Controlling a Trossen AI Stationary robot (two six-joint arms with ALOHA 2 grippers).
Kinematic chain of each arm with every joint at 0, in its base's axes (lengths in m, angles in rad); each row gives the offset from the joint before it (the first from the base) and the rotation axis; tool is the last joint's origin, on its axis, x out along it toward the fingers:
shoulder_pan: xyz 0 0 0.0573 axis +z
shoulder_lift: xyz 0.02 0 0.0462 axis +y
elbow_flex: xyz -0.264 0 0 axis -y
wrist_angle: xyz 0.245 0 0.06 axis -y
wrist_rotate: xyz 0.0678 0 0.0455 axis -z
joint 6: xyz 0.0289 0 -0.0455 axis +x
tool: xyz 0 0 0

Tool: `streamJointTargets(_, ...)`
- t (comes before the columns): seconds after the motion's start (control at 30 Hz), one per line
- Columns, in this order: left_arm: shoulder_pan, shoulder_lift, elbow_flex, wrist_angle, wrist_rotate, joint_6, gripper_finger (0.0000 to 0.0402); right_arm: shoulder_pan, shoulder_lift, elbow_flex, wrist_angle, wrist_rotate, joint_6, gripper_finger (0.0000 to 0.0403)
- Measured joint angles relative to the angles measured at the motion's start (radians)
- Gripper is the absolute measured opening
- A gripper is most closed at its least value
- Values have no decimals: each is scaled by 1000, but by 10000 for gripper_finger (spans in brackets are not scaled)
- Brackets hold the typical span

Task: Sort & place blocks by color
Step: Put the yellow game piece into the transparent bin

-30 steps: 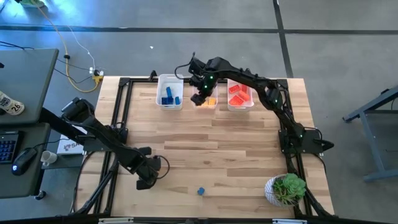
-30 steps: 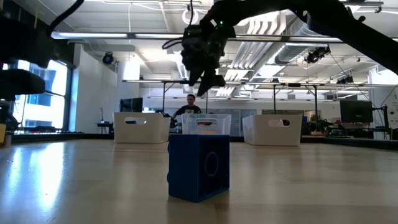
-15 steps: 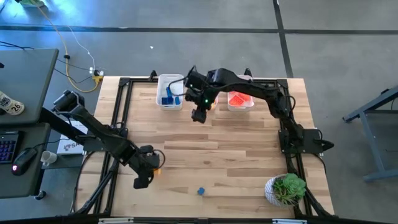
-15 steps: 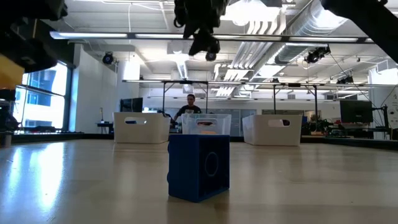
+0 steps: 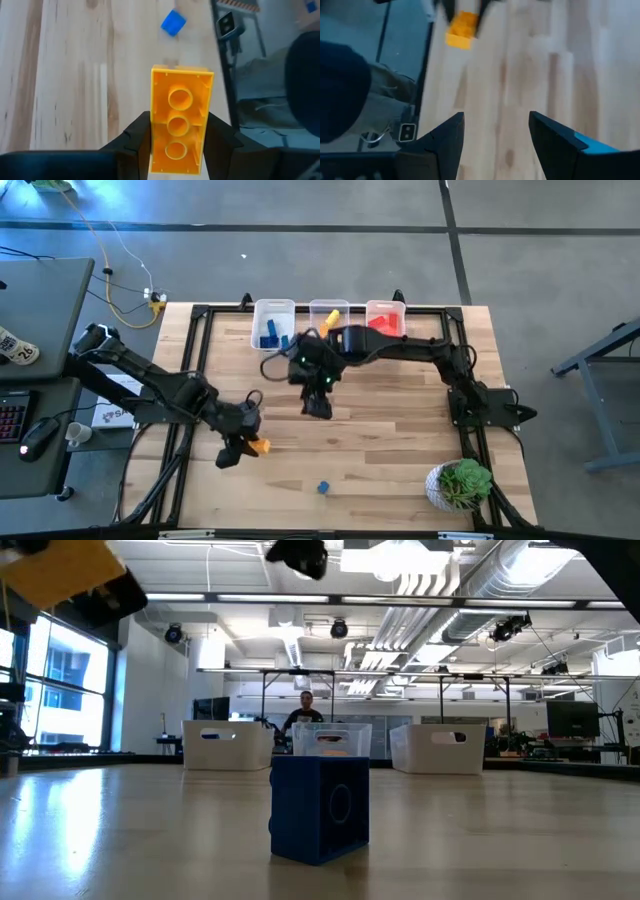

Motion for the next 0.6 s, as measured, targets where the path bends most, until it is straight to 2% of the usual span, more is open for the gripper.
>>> streamJointTargets(0.17, 77, -22, 0, 35, 92, 78, 111, 73, 0, 0, 84, 0, -24, 209)
streamJointTargets(0.43, 204, -26, 1, 147, 298, 172, 110, 164, 1, 0, 197, 11, -48, 209)
streamJointTargets(0.6, 281, -26, 1, 263, 464, 192, 111, 202, 1, 0, 327, 47, -50, 209)
